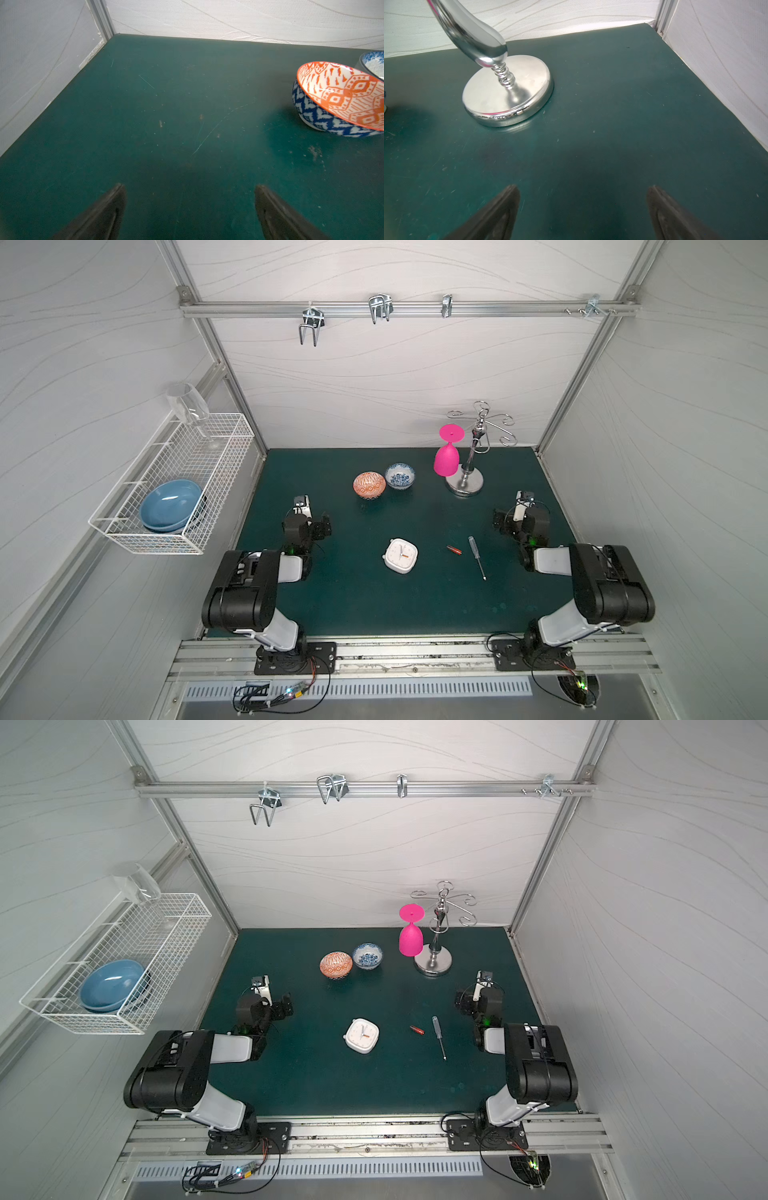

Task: Remove the battery from the alarm
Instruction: Reset both arms

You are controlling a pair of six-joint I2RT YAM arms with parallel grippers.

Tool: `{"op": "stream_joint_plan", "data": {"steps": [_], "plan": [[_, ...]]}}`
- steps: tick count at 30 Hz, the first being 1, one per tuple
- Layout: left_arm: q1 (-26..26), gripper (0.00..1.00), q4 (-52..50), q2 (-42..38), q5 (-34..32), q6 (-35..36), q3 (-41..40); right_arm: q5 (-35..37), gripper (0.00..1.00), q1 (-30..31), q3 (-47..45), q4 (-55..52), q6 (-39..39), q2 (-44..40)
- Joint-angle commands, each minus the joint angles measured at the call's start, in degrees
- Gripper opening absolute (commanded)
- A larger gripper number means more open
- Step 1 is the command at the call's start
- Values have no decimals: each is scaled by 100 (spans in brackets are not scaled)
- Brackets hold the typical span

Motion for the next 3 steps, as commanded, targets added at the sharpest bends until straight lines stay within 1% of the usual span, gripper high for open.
{"op": "stream_joint_plan", "data": {"steps": [1,3], "plan": [[13,100,147,-6,71,-43,174,-43,99,-17,21,42,-35,-18],[13,100,151,-19,74,-40,163,-43,99,-22,21,42,-33,-23]]}}
